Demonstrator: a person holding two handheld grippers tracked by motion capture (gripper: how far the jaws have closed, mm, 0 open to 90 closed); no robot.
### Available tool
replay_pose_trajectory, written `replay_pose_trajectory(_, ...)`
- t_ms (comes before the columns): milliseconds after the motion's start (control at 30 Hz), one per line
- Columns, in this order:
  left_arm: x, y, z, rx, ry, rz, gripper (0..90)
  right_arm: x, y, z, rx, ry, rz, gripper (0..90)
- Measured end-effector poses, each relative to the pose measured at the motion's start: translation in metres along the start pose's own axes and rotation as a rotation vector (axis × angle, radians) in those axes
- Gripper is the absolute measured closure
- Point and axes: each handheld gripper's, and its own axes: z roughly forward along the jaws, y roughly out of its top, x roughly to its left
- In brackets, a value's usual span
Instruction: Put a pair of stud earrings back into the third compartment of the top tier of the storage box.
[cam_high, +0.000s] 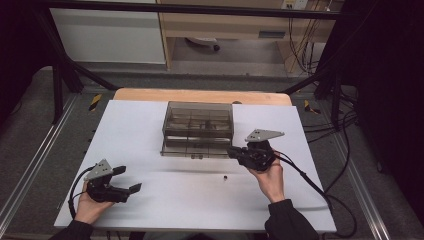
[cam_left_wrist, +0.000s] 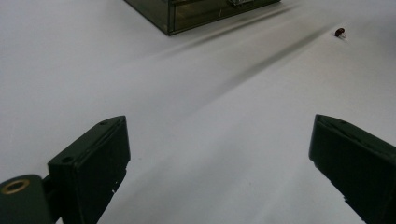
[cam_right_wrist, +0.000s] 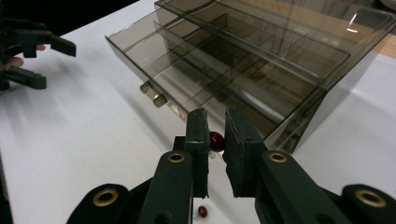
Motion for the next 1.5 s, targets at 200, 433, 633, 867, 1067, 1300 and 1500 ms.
replay_pose_trajectory(200, 0.0, 0.0, 0.0, 0.0, 0.0, 0.0, 5.5, -0.003, 0.011, 0.018, 0.019, -0.019, 0.006, 80.1)
replay_pose_trajectory(433, 0.0, 0.0, 0.0, 0.0, 0.0, 0.0, 5.5, -0.009, 0.014, 0.038, 0.041, -0.042, 0.017, 80.1)
replay_pose_trajectory(633, 0.0, 0.0, 0.0, 0.0, 0.0, -0.001, 5.5, -0.014, 0.012, 0.05, 0.063, -0.052, 0.021, 79.9)
replay_pose_trajectory(867, 0.0, 0.0, 0.0, -0.001, -0.001, -0.002, 5.5, -0.016, 0.01, 0.056, 0.075, -0.053, 0.019, 79.1)
replay_pose_trajectory(1067, 0.0, 0.0, 0.0, -0.002, -0.002, -0.002, 5.5, -0.016, 0.011, 0.052, 0.046, -0.049, 0.019, 71.6)
replay_pose_trajectory(1300, 0.0, 0.0, 0.0, 0.0, -0.001, -0.001, 5.5, -0.008, 0.014, 0.025, -0.029, -0.045, 0.001, 49.6)
replay_pose_trajectory(1500, 0.0, 0.0, 0.0, -0.001, -0.001, -0.003, 5.5, -0.007, 0.007, 0.0, -0.071, -0.069, 0.013, 25.0)
